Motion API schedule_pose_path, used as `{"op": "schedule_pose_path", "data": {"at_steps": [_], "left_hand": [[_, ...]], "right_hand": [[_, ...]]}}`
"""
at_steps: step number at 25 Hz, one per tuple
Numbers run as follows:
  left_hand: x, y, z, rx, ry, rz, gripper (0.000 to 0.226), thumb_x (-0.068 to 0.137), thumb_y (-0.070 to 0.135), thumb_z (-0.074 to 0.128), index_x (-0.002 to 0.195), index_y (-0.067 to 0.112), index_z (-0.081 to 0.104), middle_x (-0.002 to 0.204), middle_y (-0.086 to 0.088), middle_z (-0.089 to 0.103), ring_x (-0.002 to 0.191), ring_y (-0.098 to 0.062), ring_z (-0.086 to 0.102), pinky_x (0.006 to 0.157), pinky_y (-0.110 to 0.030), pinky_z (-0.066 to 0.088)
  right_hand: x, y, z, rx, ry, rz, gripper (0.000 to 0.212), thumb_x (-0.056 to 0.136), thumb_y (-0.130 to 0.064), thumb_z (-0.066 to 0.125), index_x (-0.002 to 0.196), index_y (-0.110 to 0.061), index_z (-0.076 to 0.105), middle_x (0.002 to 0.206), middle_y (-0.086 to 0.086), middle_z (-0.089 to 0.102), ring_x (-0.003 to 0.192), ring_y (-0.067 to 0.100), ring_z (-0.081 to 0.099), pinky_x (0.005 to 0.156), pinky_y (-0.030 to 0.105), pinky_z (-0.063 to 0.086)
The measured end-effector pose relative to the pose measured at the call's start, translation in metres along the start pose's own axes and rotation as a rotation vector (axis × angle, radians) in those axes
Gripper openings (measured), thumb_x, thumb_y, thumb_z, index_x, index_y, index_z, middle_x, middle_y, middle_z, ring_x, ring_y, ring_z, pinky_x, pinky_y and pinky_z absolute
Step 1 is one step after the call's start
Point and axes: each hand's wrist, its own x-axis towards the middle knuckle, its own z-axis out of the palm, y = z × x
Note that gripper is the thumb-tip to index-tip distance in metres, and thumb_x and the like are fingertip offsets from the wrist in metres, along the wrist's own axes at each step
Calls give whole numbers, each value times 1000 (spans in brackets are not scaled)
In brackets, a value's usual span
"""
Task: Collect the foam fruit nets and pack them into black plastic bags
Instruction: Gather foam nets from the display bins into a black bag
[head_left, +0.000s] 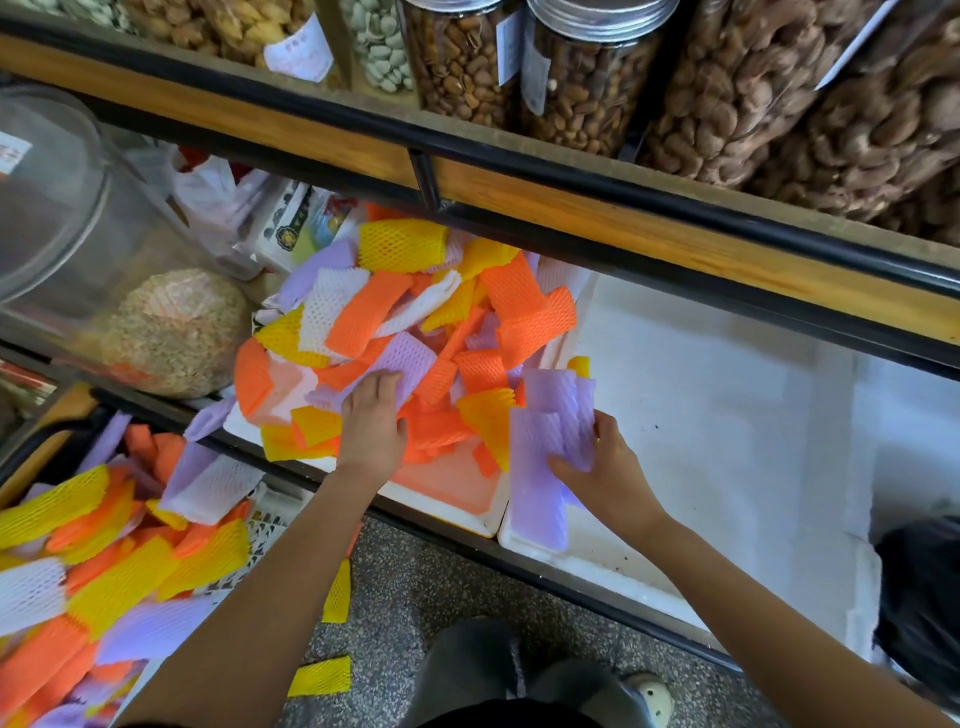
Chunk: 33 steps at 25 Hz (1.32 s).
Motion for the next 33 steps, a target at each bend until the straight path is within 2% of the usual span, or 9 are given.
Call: {"op": "schedule_pose_path", "data": {"at_steps": [5, 9, 12, 17, 20, 23, 25, 28, 33], "left_hand": [[9, 2, -18, 67, 41, -42, 30, 87, 1, 55, 117, 1, 56, 114, -22, 58, 105, -41, 53, 85, -49, 40], [-17, 26, -35, -106, 172, -52, 26, 91, 3, 52, 117, 1, 55, 112, -18, 60, 95, -39, 59, 65, -40, 40], [-53, 74, -37, -339, 282, 27, 26, 92, 3, 52, 117, 1, 55, 109, -13, 62, 97, -31, 59, 74, -35, 42], [-112, 198, -22, -684, 206, 233, 30, 90, 12, 46, 119, 7, 54, 109, 1, 57, 101, -8, 54, 87, -21, 45], [-143, 269, -11, -801, 185, 320, 30, 92, 14, 47, 122, 17, 51, 109, 6, 55, 100, 0, 55, 86, -19, 48], [-171, 325, -5, -779, 230, 444, 32, 93, 20, 44, 125, 21, 50, 108, 15, 47, 104, -5, 53, 93, -26, 46], [-194, 363, -5, -788, 201, 517, 35, 92, 22, 40, 126, 26, 48, 109, 17, 43, 107, -7, 50, 96, -21, 40], [-231, 417, -2, -783, 153, 688, 37, 93, 16, 40, 129, 24, 46, 110, 10, 44, 111, -10, 47, 100, -16, 34], [-267, 507, 3, -846, 78, 904, 39, 94, 11, 42, 133, 12, 49, 113, 11, 41, 111, -9, 47, 99, -16, 34]], "right_hand": [[-15, 13, -19, -18, 22, 14, 52, 82, -20, 69, 122, -4, 39, 94, 2, 47, 77, 18, 43, 54, 17, 31], [-28, 20, -37, 3, 64, 20, 52, 82, -19, 69, 122, -3, 40, 94, 3, 47, 79, 21, 44, 53, 13, 30], [-39, 22, -52, 30, 110, 2, 49, 82, -20, 69, 119, -4, 41, 94, 5, 48, 78, 23, 45, 52, 12, 30], [-72, 27, -95, 82, 240, -86, 44, 81, -24, 69, 113, -11, 41, 84, -5, 48, 73, 20, 47, 52, 26, 29], [-106, 40, -136, 151, 392, -207, 48, 81, -22, 69, 118, -16, 40, 82, -19, 48, 67, 1, 50, 53, 12, 34], [-147, 61, -180, 335, 372, -281, 53, 82, -18, 70, 125, -15, 38, 100, -16, 54, 82, -9, 56, 70, 9, 44], [-180, 80, -213, 420, 359, -299, 63, 76, -31, 75, 124, -16, 36, 108, -11, 55, 93, -6, 58, 78, 14, 48], [-222, 100, -259, 442, 492, -320, 73, 63, -47, 78, 112, -12, 37, 98, -6, 51, 85, -5, 53, 72, 12, 44], [-264, 142, -337, 467, 805, -363, 46, 72, -21, 81, 94, -20, 40, 80, -10, 47, 65, -11, 48, 61, 8, 40]]}}
